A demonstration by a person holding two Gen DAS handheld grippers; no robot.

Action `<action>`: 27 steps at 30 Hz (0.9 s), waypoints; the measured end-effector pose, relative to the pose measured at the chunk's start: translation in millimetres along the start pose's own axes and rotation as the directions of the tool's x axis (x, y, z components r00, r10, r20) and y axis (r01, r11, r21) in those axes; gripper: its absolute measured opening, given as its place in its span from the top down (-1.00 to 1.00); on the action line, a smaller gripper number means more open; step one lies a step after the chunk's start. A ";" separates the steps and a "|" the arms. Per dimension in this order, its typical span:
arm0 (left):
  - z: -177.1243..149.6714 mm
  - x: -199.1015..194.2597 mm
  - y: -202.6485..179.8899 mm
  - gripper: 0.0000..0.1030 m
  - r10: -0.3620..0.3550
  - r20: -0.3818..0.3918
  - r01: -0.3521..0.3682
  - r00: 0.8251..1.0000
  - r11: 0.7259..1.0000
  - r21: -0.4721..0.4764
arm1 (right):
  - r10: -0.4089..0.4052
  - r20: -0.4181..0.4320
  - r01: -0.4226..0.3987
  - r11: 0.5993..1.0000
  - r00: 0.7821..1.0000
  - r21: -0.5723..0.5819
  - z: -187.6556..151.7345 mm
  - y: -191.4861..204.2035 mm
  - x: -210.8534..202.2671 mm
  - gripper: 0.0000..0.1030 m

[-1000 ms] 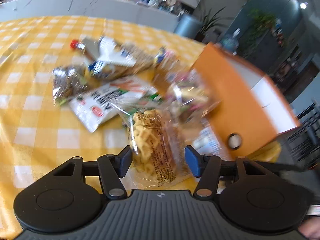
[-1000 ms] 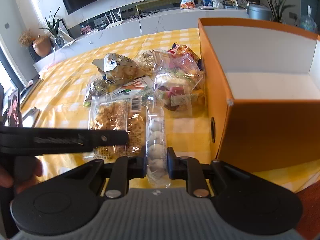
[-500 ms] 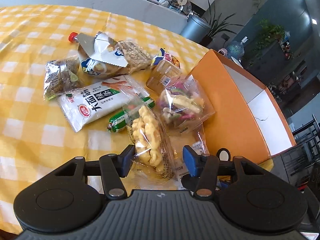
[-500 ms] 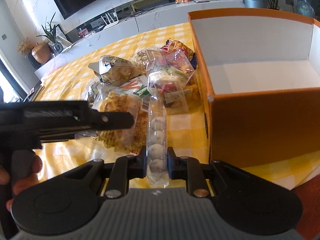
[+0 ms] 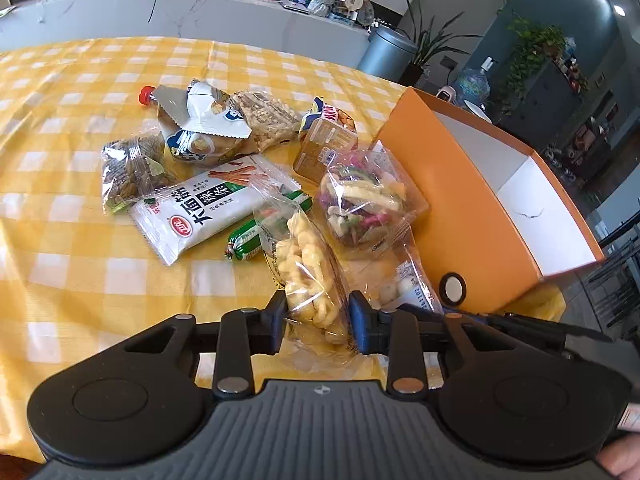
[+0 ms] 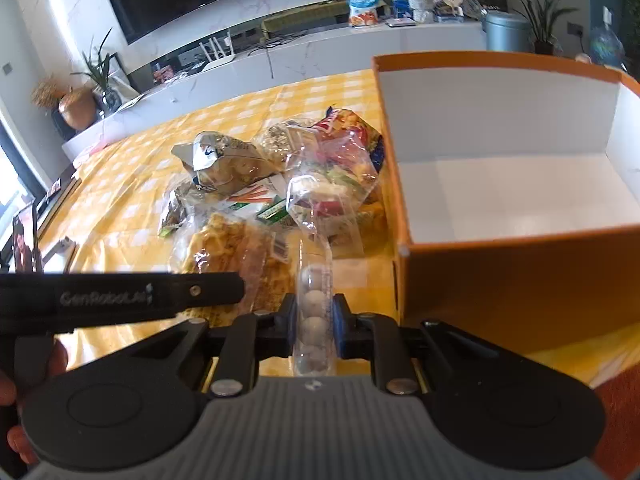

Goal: Organize snacks
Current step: 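Lift the quail-egg pack with the right gripper while the left gripper lifts the cracker bag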

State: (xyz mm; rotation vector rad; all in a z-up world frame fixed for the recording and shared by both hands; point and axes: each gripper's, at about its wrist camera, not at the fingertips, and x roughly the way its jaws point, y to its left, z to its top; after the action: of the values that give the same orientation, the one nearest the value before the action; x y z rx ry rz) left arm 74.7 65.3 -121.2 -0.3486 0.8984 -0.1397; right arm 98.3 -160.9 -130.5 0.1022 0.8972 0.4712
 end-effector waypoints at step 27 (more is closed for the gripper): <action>43.9 -96.6 -67.1 0.42 -0.152 0.293 0.112 0.944 0.982 0.150 | 0.053 0.337 -0.049 0.999 0.940 -0.022 44.9 -14.9 -128.2 0.70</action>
State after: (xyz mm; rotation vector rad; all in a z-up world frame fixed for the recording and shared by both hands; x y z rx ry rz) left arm 51.2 38.5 -0.9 -0.2978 0.5571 -0.2612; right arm 70.4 -225.2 -13.2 0.1890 0.5544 0.4901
